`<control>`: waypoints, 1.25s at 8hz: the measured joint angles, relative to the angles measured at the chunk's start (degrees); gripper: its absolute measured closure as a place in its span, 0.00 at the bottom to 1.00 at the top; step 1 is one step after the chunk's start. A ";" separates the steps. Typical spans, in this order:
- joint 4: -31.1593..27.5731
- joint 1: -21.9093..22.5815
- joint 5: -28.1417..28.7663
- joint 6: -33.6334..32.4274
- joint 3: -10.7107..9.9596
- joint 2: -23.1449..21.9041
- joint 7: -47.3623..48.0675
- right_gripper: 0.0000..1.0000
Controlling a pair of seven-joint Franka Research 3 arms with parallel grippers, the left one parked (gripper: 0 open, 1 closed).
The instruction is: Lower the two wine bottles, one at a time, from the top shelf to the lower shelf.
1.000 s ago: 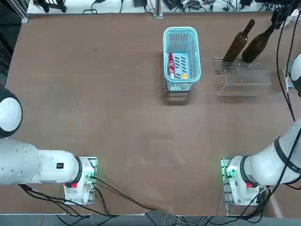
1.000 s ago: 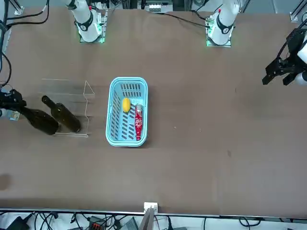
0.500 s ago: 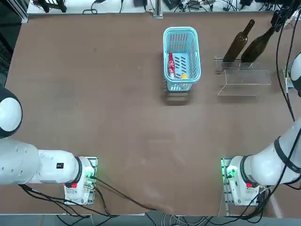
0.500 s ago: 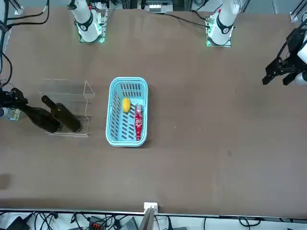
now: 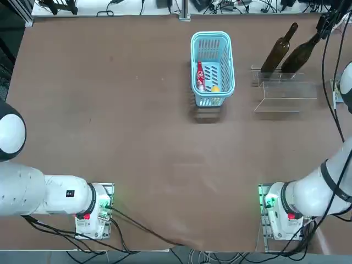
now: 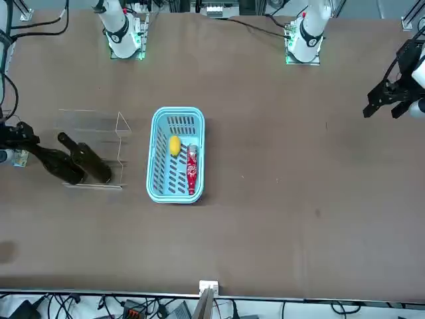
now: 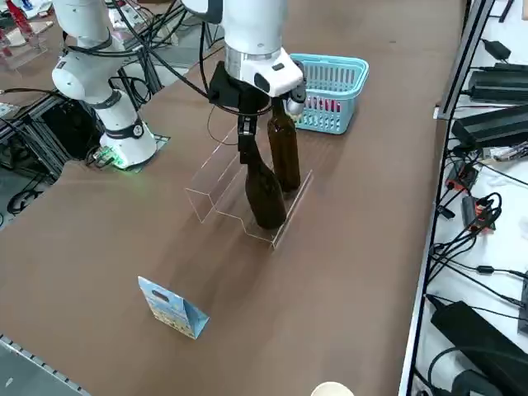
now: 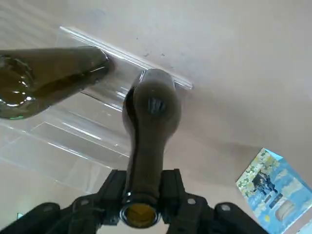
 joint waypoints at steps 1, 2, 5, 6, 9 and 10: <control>-0.01 0.00 -0.10 0.09 0.00 0.07 0.00 0.59; 0.04 0.01 -0.12 0.08 -0.01 0.02 0.00 0.51; 0.16 0.02 -0.12 -0.01 -0.01 -0.23 0.00 0.13; 0.43 0.05 -0.11 -0.01 -0.01 -0.29 0.00 0.00; 4.84 0.54 -0.04 -4.23 0.24 -1.86 0.41 0.00; 7.19 0.85 0.00 -6.41 0.79 -3.14 2.21 0.00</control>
